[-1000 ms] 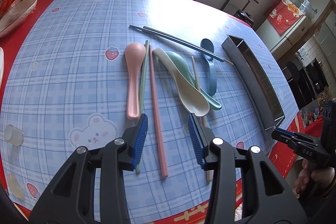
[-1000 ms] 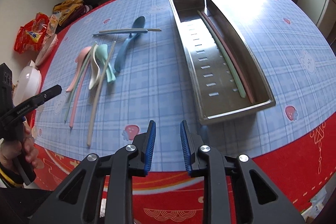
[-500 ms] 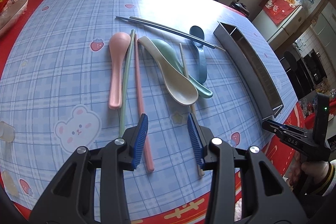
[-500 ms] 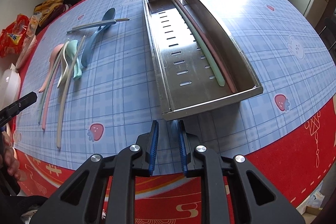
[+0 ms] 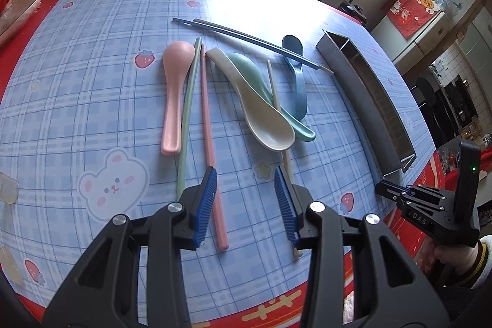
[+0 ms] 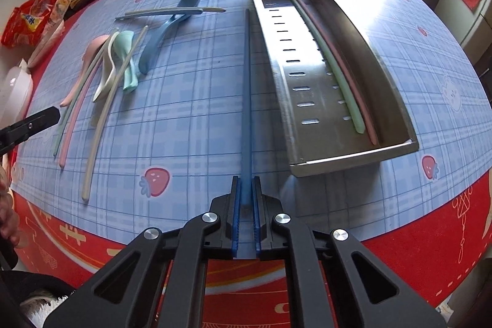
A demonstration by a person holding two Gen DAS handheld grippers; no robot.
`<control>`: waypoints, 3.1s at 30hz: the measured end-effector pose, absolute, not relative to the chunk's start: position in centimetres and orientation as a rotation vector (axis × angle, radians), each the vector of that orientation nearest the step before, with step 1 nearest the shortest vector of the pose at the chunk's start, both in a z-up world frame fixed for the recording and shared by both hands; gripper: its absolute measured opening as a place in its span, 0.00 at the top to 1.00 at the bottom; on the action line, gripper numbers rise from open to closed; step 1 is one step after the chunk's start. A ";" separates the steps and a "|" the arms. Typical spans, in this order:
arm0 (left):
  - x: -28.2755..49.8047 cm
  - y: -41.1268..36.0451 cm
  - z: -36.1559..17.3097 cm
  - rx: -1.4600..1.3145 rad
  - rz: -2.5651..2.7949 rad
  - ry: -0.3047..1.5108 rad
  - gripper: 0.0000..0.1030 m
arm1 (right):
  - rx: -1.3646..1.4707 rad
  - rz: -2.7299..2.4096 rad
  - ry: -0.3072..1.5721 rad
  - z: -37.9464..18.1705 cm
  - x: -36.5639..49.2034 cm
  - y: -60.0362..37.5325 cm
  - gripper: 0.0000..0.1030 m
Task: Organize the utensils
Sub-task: 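Grasp a pink chopstick with the left tool while the right tool holds the blue chopstick, then carry both chopsticks into the metal tray and open both tools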
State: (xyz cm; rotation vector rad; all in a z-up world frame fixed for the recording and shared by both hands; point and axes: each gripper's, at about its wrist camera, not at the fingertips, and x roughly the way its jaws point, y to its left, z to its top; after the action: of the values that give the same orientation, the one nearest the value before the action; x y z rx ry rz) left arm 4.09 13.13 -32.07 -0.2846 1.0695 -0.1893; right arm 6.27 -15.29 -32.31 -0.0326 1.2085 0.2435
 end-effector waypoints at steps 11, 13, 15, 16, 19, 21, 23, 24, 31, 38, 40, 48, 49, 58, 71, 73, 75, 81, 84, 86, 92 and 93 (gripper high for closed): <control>4.5 15.5 -32.2 -0.316 -0.132 1.069 0.61 | -0.100 0.314 1.215 -32.2 9.6 -12.1 0.90; 4.7 15.6 -32.2 -0.314 -0.127 1.067 0.61 | -0.104 0.313 1.212 -32.2 10.4 -11.9 0.90; 4.8 15.8 -32.3 -0.313 -0.121 1.068 0.61 | -0.104 0.312 1.209 -32.3 11.3 -11.6 0.90; 4.9 15.9 -32.4 -0.313 -0.117 1.070 0.61 | -0.104 0.312 1.207 -32.3 11.8 -11.4 0.90; 5.0 16.2 -32.7 -0.316 -0.107 1.078 0.62 | -0.103 0.312 1.199 -32.4 13.0 -11.0 0.90; 5.0 16.4 -33.0 -0.317 -0.100 1.086 0.67 | -0.106 0.312 1.191 -32.4 13.7 -10.7 0.90; 4.9 16.7 -33.3 -0.323 -0.095 1.092 0.69 | -0.108 0.315 1.183 -32.5 14.3 -10.4 0.90; 4.9 16.9 -33.4 -0.328 -0.093 1.095 0.70 | -0.107 0.317 1.181 -32.5 14.6 -10.2 0.91; 5.0 16.9 -33.7 -0.348 -0.118 1.104 0.84 | -0.079 0.339 1.183 -32.6 15.2 -9.1 0.93; 6.8 15.1 -34.0 -0.299 -0.130 1.125 0.84 | -0.067 0.345 1.179 -32.7 15.1 -9.1 0.93; 7.4 14.8 -34.4 -0.289 -0.121 1.133 0.84 | -0.061 0.348 1.180 -32.7 15.1 -9.2 0.93; 9.0 12.8 -34.8 -0.180 -0.093 1.121 0.81 | -0.028 0.365 1.173 -32.7 14.9 -10.1 0.93; 9.2 12.4 -34.8 -0.157 -0.089 1.120 0.80 | -0.028 0.368 1.171 -32.7 15.1 -10.1 0.93; 9.3 11.8 -34.8 -0.143 -0.045 1.094 0.78 | -0.106 0.371 1.142 -32.7 15.9 -8.8 0.93; 8.4 12.7 -35.0 -0.203 -0.008 1.086 0.88 | -0.213 0.380 1.104 -32.6 17.6 -6.4 0.82; 8.4 12.9 -35.0 -0.223 -0.004 1.093 0.89 | -0.209 0.388 1.109 -32.6 17.5 -6.6 0.88; 8.1 13.3 -35.0 -0.257 -0.010 1.106 0.89 | -0.181 0.389 1.136 -32.5 17.4 -7.1 0.93; 5.4 13.2 -35.1 -0.303 -0.024 1.122 0.90 | -0.094 0.417 1.193 -32.5 15.3 -9.5 0.94; 3.5 13.1 -34.8 -0.329 -0.032 1.124 0.90 | -0.051 0.445 1.218 -32.5 13.7 -10.7 0.94; 2.4 13.3 -34.6 -0.356 -0.034 1.124 0.90 | -0.026 0.468 1.232 -32.6 12.6 -11.5 0.94; -0.5 14.1 -33.4 -0.496 -0.015 1.112 0.90 | 0.052 0.535 1.249 -32.0 10.2 -13.2 0.94; -0.8 14.3 -33.0 -0.503 -0.011 1.104 0.90 | 0.058 0.548 1.239 -31.7 10.0 -13.1 0.94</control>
State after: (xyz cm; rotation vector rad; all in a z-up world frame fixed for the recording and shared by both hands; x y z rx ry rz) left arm -0.81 14.28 -32.97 -0.5025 1.1036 -0.0115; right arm 10.05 -13.14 -31.66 0.0575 1.2393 0.5475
